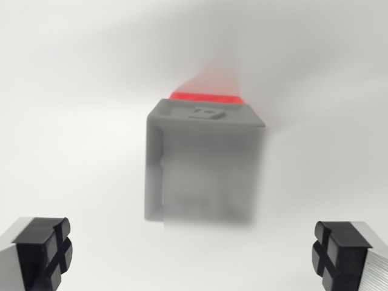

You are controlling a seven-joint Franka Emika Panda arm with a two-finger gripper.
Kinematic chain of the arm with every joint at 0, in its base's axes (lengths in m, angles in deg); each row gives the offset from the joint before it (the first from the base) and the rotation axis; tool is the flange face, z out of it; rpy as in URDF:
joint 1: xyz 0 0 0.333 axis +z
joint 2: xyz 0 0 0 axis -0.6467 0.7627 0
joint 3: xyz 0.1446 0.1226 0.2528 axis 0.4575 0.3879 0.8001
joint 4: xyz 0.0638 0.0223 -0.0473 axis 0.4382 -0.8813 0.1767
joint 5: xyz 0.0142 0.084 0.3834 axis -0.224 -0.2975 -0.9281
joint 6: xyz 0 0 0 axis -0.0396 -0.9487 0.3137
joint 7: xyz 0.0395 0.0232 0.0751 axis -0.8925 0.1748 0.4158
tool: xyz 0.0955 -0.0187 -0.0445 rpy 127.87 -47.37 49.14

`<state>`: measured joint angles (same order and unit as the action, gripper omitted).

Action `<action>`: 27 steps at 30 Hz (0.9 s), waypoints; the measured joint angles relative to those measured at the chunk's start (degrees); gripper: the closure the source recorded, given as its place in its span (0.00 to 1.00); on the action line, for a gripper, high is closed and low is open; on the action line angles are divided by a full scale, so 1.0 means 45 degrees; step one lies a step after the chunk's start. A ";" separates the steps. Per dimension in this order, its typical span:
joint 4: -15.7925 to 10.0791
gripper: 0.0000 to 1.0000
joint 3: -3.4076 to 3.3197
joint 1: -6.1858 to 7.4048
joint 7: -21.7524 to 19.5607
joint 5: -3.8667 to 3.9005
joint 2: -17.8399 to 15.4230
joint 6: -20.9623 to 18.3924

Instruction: Destack cube

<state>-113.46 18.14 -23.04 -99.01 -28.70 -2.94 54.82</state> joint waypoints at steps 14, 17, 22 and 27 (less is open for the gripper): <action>-0.0010 0.00 -0.0076 0.0000 -0.0001 0.0000 0.1225 0.1202; 0.0014 0.00 -0.0076 0.0000 -0.0001 0.0000 0.1434 0.1394; 0.0062 0.00 -0.0077 0.0000 -0.0001 0.0000 0.1695 0.1601; 0.0083 0.00 -0.0078 0.0001 -0.0001 0.0000 0.1811 0.1692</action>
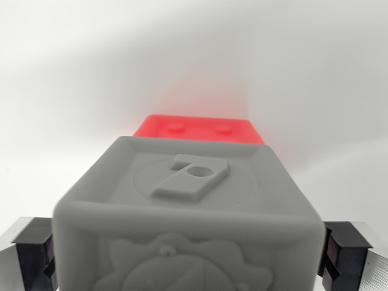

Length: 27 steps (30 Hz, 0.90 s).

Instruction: Destack cube

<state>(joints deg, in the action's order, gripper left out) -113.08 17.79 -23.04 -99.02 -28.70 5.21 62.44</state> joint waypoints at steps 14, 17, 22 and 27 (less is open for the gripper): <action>0.0010 1.00 0.0000 0.0000 0.0000 0.0000 0.0008 0.0019; 0.0010 1.00 -0.0001 0.0001 0.0000 0.0000 0.0008 0.0019; 0.0010 1.00 -0.0001 0.0001 0.0000 0.0000 0.0008 0.0019; 0.0010 1.00 -0.0001 0.0001 0.0000 0.0000 0.0009 0.0019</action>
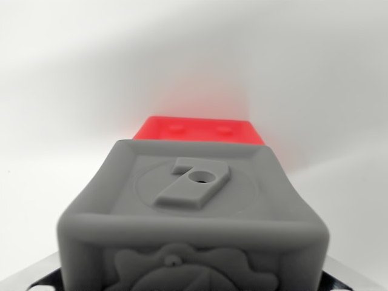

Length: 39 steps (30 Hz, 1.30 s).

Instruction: Destack cube

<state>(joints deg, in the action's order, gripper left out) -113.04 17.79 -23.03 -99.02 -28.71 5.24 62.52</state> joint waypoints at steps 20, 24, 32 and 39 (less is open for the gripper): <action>-0.0005 1.00 0.0000 0.0000 0.0001 0.0000 -0.0088 -0.0045; -0.0013 1.00 0.0000 0.0000 0.0001 0.0000 -0.0164 -0.0107; -0.0055 1.00 0.0000 -0.0001 0.0001 0.0000 -0.0439 -0.0330; -0.0096 1.00 0.0000 -0.0001 0.0001 0.0000 -0.0714 -0.0565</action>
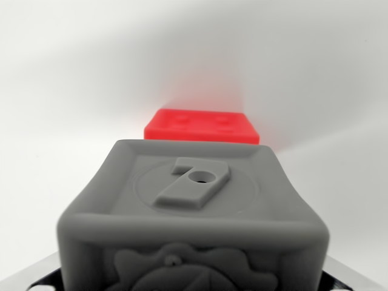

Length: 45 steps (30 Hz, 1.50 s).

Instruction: Destack cube

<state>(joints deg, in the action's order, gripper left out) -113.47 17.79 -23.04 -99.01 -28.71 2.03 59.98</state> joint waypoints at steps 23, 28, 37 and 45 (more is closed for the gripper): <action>-0.0014 1.00 0.0000 0.0000 0.0000 0.0000 -0.1172 -0.1142; 0.0031 1.00 0.0000 0.0000 0.0000 0.0000 -0.1460 -0.1466; 0.0196 1.00 0.0001 0.0000 0.0000 0.0000 -0.1949 -0.2115; 0.0042 1.00 -0.0002 -0.0031 0.0101 0.0000 -0.2320 -0.2343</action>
<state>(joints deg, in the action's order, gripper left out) -113.28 17.78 -23.17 -98.56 -28.71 -8.40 49.44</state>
